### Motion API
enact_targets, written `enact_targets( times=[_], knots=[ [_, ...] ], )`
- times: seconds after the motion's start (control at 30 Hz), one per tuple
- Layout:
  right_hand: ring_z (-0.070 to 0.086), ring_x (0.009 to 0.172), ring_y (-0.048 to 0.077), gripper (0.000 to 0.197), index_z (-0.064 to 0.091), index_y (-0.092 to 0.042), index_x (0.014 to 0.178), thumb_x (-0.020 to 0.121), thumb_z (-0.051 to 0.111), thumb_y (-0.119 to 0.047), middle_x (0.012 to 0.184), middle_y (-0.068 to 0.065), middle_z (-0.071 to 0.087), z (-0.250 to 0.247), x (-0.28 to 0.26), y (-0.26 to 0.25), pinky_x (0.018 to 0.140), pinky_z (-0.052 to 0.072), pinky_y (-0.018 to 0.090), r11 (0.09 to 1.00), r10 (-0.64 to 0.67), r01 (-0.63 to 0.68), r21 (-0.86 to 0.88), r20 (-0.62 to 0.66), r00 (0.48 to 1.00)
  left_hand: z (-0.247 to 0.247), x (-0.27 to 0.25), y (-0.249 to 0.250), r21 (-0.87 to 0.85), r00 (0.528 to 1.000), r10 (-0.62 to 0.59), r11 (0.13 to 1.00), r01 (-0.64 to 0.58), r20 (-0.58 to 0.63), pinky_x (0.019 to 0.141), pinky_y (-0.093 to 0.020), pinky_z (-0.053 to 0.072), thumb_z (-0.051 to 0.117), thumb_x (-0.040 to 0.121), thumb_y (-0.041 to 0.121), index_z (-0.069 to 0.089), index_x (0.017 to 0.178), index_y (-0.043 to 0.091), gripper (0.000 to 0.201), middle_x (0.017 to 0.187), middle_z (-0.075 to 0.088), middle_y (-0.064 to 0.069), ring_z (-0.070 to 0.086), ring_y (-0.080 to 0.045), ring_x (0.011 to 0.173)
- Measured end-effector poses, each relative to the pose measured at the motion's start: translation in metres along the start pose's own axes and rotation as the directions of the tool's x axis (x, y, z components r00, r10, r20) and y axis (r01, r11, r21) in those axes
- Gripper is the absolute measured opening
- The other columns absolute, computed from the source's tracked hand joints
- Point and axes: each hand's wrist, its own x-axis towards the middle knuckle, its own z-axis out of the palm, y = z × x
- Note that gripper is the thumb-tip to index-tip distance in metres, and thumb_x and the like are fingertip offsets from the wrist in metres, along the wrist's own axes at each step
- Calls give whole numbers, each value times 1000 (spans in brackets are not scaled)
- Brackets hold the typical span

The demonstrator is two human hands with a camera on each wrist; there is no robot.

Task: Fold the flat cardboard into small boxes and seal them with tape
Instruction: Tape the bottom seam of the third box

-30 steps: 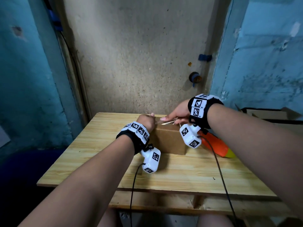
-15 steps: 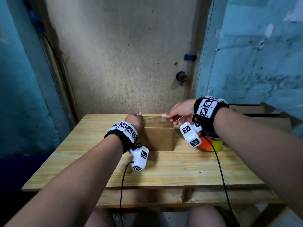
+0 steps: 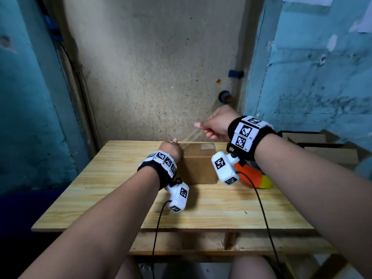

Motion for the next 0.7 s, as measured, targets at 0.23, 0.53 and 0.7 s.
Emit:
enact_targets(
  times=[0.23,0.53,0.7],
  knots=[
    [71,78,21,38,74,-11,73,86,82,-47,74,2,74,16,-10,-29,81,59,34,852,-361,258,-455,-155,919,-2,-2,-4,-102,999,-30,994,29,-16,94,-33,41,29,112,32,43,149,0,51,142,56,-20,54,-34,129],
    [71,82,23,40,71,-8,87,90,77,-47,82,6,72,-4,13,25,68,49,28,920,-108,35,-390,-168,980,-2,-4,-2,55,997,65,996,-67,32,103,-38,41,33,110,17,53,137,-7,42,139,57,-25,53,-38,129],
    [65,53,11,38,76,-3,78,93,78,-39,64,3,75,-1,13,60,66,57,28,986,13,-40,-161,-163,987,0,-7,0,122,996,86,988,-89,32,102,-37,42,30,111,18,53,138,-7,43,140,56,-25,53,-37,130]
  ],
)
